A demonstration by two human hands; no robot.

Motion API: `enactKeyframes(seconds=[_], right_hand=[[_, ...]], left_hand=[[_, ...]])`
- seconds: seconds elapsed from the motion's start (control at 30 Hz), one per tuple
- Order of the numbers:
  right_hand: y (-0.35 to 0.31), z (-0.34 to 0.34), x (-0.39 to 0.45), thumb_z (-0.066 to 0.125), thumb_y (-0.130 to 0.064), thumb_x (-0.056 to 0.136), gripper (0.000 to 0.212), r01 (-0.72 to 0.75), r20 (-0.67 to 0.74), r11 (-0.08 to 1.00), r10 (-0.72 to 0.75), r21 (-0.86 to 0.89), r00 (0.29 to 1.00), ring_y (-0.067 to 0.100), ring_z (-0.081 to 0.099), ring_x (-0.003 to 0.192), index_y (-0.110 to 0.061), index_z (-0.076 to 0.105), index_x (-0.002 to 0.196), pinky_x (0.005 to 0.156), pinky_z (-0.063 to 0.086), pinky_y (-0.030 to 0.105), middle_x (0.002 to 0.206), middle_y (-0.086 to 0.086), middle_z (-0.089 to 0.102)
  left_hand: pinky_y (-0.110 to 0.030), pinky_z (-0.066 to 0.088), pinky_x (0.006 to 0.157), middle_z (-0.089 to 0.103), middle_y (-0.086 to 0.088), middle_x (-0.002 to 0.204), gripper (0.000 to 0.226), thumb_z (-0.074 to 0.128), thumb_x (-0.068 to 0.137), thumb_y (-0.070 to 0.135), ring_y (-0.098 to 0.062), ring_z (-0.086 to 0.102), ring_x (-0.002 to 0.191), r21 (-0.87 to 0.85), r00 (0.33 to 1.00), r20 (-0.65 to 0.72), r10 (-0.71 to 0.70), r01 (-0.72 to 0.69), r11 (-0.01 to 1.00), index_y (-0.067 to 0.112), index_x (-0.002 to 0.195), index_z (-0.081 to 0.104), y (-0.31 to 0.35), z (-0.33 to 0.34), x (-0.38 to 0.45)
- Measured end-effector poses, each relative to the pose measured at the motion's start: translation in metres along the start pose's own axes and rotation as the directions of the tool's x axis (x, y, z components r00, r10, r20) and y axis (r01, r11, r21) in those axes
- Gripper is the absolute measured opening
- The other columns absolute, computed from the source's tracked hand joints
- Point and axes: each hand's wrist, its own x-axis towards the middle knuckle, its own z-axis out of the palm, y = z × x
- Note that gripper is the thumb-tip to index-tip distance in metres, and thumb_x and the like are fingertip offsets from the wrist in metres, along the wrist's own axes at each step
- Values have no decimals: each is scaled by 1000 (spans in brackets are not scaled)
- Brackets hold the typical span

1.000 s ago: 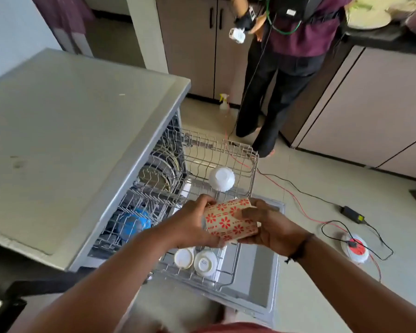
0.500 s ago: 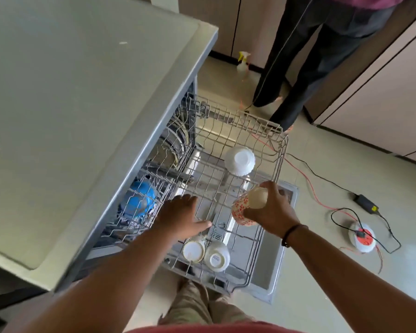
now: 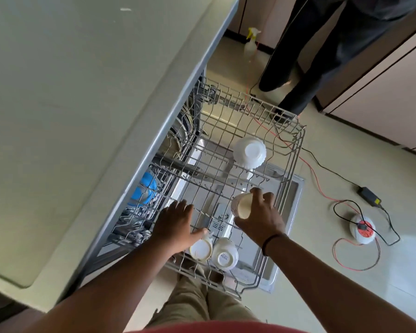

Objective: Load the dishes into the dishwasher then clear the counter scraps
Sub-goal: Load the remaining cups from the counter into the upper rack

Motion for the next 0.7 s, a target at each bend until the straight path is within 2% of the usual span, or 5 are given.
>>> enactKeyframes(seconds=[0.2, 0.4, 0.53, 0.63, 0.7], right_hand=[[-1, 20, 8, 75, -48, 72, 82, 22, 63, 994, -15, -108, 998, 38, 59, 104, -23, 25, 131, 79, 56, 45, 127, 11, 33], [8, 33, 10, 67, -64, 73, 92, 90, 149, 964, -53, -251, 987, 40, 56, 110, -22, 18, 138, 80, 54, 44, 138, 15, 24], [14, 32, 15, 63, -70, 73, 96, 138, 201, 963, -91, -232, 975, 41, 55, 113, -23, 15, 141, 85, 53, 45, 144, 14, 18], [18, 28, 17, 64, -69, 71, 100, 146, 223, 978, -111, -147, 968, 41, 53, 117, -26, 11, 145, 90, 51, 47, 149, 11, 17], [23, 22, 15, 64, -71, 70, 103, 137, 191, 989, -125, -52, 974, 39, 51, 120, -28, 11, 146, 94, 48, 48, 150, 8, 22]], left_hand=[[-43, 24, 114, 23, -9, 156, 86, 37, 83, 74, -28, 22, 142, 7, 1000, 20, -9, 8, 1000, 17, 146, 25, 2, 2, 3], [-43, 30, 111, 31, -8, 151, 81, 38, 83, 73, -27, 28, 139, 6, 1000, 14, 11, -11, 1000, 18, 141, 31, 2, 8, 0], [-42, 30, 110, 31, -8, 150, 79, 39, 83, 72, -28, 29, 138, 9, 1000, 13, 10, -11, 1000, 16, 140, 33, 6, 8, -2], [-42, 31, 109, 34, -7, 146, 74, 41, 84, 70, -26, 32, 135, 13, 1000, -8, 19, -19, 1000, 16, 136, 35, 10, 7, -3], [-41, 34, 106, 38, -6, 142, 72, 42, 84, 69, -26, 35, 131, 17, 999, -28, 25, -25, 1000, 16, 132, 38, 13, 5, -6]])
